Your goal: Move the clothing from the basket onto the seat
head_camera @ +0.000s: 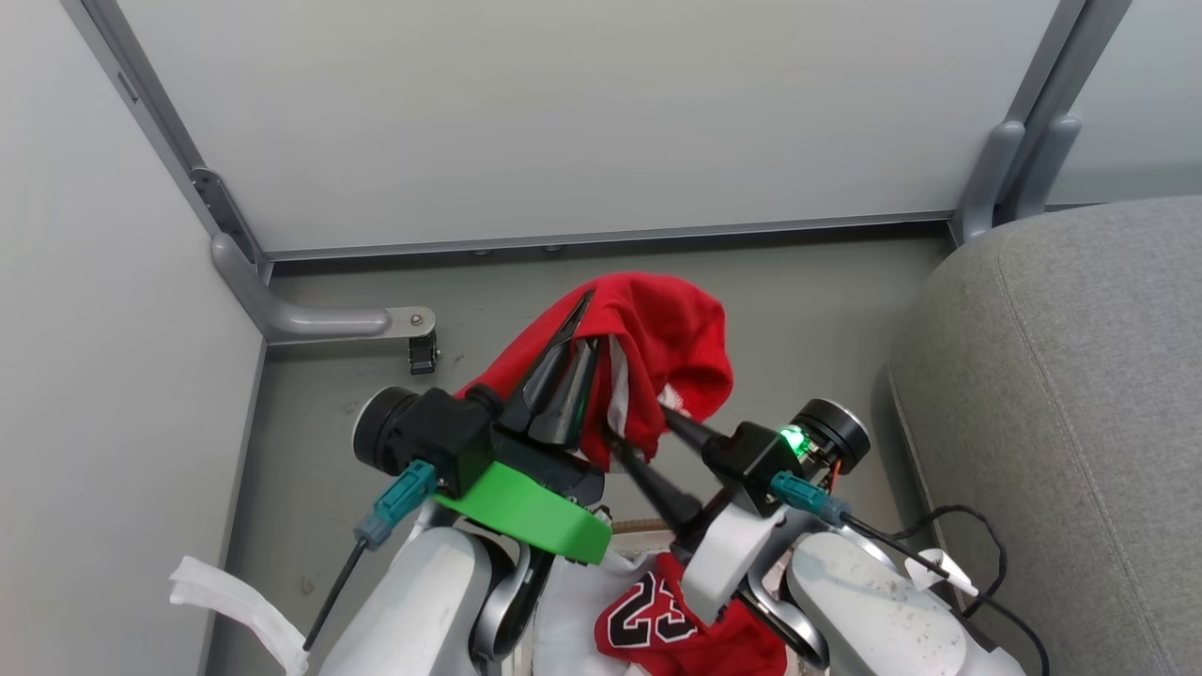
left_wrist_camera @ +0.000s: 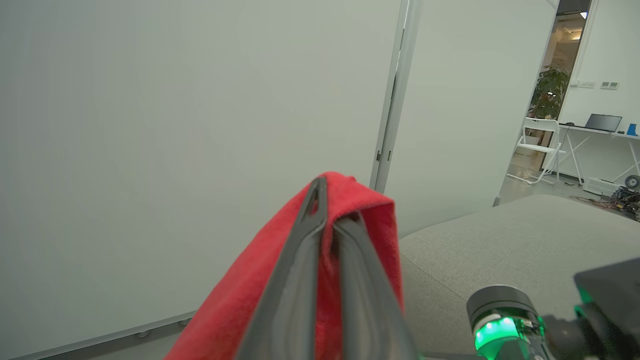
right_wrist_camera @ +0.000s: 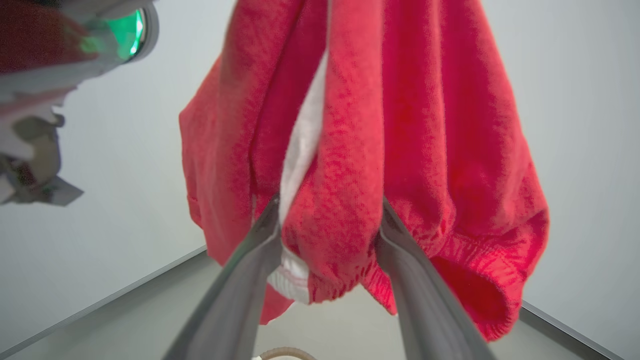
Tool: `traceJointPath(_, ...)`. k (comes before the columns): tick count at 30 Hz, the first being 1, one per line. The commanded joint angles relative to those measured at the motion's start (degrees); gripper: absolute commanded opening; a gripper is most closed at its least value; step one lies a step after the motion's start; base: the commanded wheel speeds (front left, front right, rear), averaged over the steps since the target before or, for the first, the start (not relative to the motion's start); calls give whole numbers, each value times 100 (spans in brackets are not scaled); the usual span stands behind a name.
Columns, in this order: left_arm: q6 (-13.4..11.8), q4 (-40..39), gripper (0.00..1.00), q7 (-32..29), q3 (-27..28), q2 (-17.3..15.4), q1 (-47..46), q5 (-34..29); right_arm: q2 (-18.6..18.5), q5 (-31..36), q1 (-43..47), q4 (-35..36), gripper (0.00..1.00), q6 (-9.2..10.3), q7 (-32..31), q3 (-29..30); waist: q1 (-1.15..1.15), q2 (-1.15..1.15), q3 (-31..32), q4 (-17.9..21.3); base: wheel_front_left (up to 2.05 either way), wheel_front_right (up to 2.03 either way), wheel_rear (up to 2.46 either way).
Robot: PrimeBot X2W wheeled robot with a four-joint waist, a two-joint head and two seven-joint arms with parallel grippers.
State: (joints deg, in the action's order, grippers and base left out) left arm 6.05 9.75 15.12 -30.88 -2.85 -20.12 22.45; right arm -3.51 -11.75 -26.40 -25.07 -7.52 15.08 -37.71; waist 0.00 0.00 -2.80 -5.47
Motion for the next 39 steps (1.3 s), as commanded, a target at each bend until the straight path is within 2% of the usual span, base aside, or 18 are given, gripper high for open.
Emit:
traceJointPath(1, -16, 2, 0, 4, -7, -11, -102, 50, 8, -84, -61, -31, 0, 6, 12, -9, 0, 0, -12, -14, 0, 0, 0)
traceJointPath(16, -47, 9, 0, 4, 50, -11, -119, 64, 43, -379, 37, -24, 0, 6, 12, 74, 0, 0, -124, 167, 0, 0, 0)
traceJointPath(24, -58, -38, 0, 4, 123, -11, -146, 24, 45, -389, 13, 134, 0, 6, 11, 162, 0, 0, -254, 558, 0, 0, 0)
traceJointPath(25, -46, -24, 72, 3, 107, -10, -134, 33, 46, -387, 18, 171, 0, 6, 12, 187, 0, 0, -271, 642, 0, 0, 0)
traceJointPath(26, -33, -5, 100, 1, 104, -11, -128, 14, 47, -386, 26, 192, 0, 6, 11, 198, 0, 0, -283, 726, 0, 0, 0)
traceJointPath(39, 90, 195, 100, 0, 218, -16, -277, -286, 52, -453, 45, 671, 0, 6, 12, 541, 0, 0, -656, 2354, 0, 0, 0)
